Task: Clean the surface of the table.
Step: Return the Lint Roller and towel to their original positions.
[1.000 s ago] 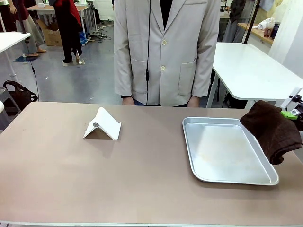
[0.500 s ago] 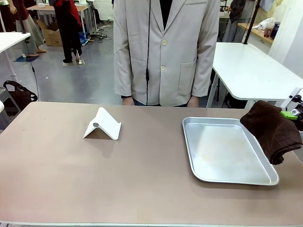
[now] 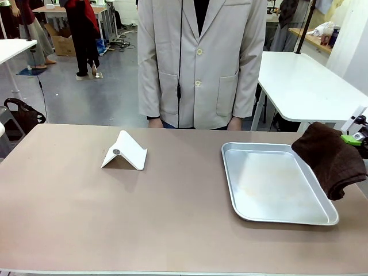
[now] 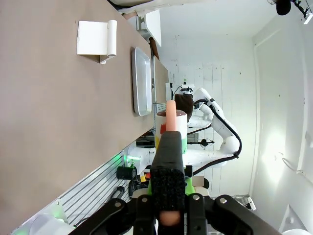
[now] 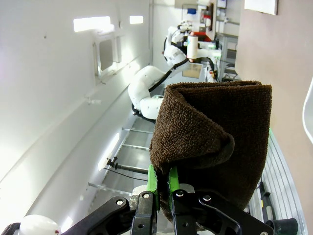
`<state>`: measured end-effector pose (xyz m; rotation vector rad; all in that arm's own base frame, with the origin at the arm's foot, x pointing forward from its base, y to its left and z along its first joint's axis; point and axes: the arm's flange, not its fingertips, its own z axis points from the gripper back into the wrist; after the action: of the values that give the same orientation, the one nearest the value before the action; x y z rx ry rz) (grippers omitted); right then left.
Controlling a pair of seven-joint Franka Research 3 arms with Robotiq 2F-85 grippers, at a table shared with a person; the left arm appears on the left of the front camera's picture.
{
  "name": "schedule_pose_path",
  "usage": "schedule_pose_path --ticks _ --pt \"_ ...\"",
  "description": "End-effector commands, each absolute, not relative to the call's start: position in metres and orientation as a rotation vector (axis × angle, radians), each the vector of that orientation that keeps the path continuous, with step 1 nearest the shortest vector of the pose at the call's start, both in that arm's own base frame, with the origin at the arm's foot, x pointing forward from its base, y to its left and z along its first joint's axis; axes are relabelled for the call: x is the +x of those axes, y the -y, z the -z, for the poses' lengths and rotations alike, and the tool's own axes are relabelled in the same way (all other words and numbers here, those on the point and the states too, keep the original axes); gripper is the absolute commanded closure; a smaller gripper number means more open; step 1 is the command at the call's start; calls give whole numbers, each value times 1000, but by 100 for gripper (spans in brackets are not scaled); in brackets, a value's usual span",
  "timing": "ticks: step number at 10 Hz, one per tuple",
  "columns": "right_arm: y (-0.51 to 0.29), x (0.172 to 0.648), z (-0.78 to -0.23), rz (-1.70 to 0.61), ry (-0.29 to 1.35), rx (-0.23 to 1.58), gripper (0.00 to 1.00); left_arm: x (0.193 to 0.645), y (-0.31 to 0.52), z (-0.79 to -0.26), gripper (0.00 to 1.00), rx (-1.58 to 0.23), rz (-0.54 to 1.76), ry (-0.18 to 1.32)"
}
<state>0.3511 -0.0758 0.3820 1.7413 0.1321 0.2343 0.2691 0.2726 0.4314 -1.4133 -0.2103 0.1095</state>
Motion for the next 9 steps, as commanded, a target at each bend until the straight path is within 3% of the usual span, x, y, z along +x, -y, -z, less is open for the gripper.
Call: schedule_pose_path --ticks 1,2,4,7,9 --pt "76 351 -382 -234 -132 1741 90 269 -273 -431 78 -1413 -110 210" --pt "63 351 -389 -181 -62 1743 90 283 -263 -434 78 -1413 -194 187" --pt "24 369 -407 -238 -61 1667 90 299 -240 -451 78 -1452 -153 169" --pt "-56 426 -425 -239 -191 1521 90 327 -176 -484 78 -1367 -89 125" --pt "-121 475 -439 -139 -155 1455 90 355 -108 -507 78 -1317 -52 60"
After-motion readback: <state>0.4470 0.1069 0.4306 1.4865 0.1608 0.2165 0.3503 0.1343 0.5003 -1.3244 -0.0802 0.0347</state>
